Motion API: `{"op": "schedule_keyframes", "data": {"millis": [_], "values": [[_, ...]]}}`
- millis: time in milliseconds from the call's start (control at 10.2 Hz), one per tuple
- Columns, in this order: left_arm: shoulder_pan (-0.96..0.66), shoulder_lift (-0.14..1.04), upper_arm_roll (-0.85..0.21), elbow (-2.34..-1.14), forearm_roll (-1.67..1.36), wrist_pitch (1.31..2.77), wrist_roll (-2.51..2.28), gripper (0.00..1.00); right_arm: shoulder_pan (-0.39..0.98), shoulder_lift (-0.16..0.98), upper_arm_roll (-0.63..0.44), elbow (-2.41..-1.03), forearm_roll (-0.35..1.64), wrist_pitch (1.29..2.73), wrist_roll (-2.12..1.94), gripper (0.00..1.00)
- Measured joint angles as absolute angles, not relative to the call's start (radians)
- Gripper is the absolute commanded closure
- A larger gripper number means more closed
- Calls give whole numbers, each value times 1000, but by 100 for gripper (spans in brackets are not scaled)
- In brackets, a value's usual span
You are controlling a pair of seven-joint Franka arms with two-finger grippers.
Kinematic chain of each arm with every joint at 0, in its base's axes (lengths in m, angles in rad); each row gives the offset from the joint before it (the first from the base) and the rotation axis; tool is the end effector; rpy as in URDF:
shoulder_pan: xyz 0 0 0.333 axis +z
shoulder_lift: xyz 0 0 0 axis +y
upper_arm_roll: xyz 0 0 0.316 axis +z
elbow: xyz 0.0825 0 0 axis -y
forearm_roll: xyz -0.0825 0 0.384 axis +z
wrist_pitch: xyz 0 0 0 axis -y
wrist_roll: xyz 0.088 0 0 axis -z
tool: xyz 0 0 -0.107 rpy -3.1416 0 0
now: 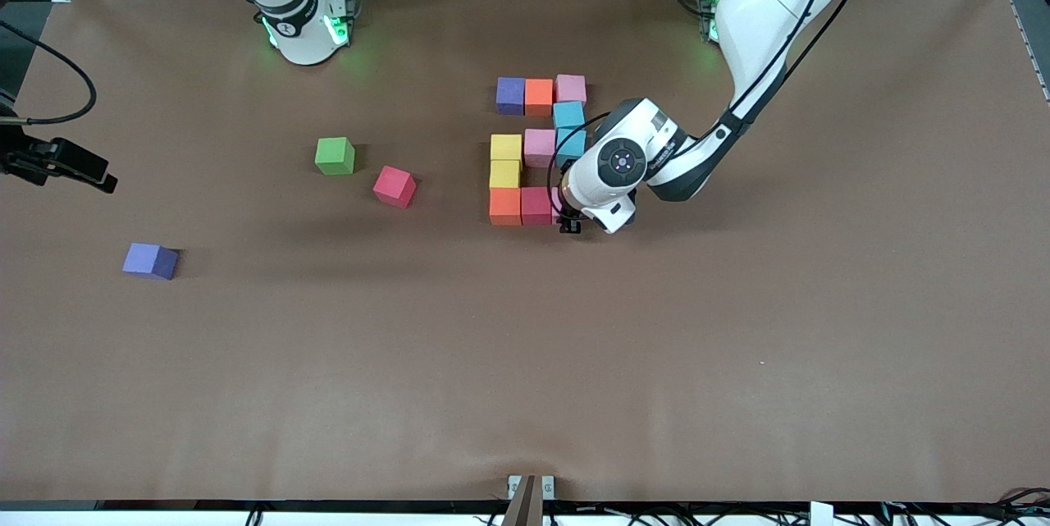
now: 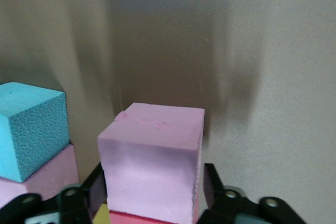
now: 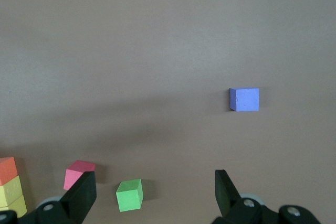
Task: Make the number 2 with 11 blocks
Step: 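Press the pink block beside the red block with the left gripper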
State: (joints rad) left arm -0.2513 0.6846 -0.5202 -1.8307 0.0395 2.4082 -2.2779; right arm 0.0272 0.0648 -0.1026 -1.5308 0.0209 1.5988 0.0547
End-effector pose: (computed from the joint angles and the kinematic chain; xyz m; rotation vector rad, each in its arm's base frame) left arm 0.4768 -0.4336 0.1978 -2.1915 -2.1961 0.4620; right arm 0.5756 -0.0393 0.6094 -3.1207 0.2038 -0.0058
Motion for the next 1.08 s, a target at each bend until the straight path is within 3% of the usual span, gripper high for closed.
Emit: {"op": "schedule_keyframes", "data": {"millis": [588,1079], "values": [[-261,676,-521,-1826,40,2416,-2278,0,51,62,-94,-1532,21,1594,55,0],[-299,604,-536,-1821,40,2375,-2278,0,53,62,-91,-1532,21,1602,55,0]]}}
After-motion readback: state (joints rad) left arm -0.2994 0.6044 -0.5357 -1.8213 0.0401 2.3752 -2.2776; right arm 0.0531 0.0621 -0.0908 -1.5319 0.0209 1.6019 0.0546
